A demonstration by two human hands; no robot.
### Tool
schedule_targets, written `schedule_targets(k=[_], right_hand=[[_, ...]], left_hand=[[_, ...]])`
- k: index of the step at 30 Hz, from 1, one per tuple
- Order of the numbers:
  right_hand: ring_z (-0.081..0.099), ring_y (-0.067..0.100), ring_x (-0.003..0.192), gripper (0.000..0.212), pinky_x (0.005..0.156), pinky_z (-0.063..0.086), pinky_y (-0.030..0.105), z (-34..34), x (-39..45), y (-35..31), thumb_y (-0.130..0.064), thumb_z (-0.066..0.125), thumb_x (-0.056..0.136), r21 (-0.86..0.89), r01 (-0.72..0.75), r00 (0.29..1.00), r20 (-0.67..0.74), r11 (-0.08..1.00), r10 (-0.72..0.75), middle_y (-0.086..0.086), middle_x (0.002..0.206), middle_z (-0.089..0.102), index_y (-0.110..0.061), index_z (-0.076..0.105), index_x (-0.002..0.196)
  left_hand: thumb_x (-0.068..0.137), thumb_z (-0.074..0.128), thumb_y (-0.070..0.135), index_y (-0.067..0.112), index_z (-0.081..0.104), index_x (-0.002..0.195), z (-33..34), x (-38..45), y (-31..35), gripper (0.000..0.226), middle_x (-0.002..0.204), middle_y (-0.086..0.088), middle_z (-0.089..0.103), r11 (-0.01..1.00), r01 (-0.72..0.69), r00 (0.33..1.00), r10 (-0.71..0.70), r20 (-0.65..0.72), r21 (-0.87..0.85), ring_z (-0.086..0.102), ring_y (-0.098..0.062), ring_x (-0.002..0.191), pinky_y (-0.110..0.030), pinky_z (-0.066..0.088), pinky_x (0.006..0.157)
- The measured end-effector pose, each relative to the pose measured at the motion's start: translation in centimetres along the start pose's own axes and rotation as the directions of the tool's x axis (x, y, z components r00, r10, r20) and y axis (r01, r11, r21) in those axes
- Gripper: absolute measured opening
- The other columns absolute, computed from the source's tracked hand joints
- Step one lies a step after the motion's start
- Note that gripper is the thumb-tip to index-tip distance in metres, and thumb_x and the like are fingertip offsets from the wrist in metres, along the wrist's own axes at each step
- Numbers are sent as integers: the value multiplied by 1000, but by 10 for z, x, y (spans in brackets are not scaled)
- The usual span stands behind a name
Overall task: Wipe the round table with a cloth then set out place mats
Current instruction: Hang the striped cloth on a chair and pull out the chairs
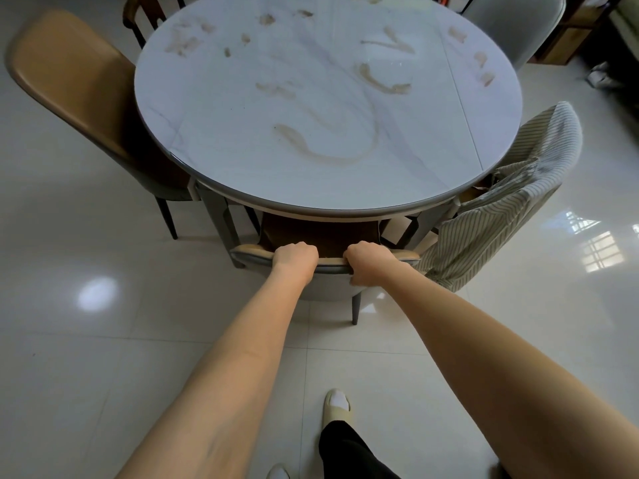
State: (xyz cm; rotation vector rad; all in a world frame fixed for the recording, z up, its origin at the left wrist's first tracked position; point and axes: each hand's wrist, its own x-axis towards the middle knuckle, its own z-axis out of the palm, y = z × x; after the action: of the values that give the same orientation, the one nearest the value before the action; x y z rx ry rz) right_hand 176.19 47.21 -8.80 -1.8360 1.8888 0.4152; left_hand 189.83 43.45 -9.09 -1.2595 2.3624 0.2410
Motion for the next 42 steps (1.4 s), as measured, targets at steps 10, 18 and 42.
schedule_targets(k=[10, 18, 42], right_hand=[[51, 21, 73, 17, 66, 41, 28, -7, -13, 20, -3, 54, 92, -42, -38, 999, -16, 998, 37, 6, 84, 51, -4, 61, 108], [52, 21, 74, 20, 68, 43, 27, -4, -19, 20, -2, 53, 93, -46, -20, 999, -32, 999, 19, 6, 83, 50, -4, 60, 111], [59, 18, 104, 41, 97, 46, 33, -45, 14, 32, -37, 67, 88, 409, 47, 989, 111, 911, -101, 0, 112, 64, -14, 65, 121]], left_hand=[[88, 56, -5, 7, 59, 112, -4, 4, 0, 26, 100, -9, 57, 1000, -16, 1000, 16, -6, 8, 59, -27, 95, -34, 45, 74], [89, 55, -5, 6, 59, 113, -1, 4, 4, 26, 103, -11, 58, 1000, -14, 1000, 14, 8, -1, 60, -30, 97, -37, 48, 79], [84, 71, 34, 19, 48, 138, -26, 17, -36, 61, 130, -2, 57, 910, -32, 962, 140, 233, -412, 55, -20, 116, -38, 47, 100]])
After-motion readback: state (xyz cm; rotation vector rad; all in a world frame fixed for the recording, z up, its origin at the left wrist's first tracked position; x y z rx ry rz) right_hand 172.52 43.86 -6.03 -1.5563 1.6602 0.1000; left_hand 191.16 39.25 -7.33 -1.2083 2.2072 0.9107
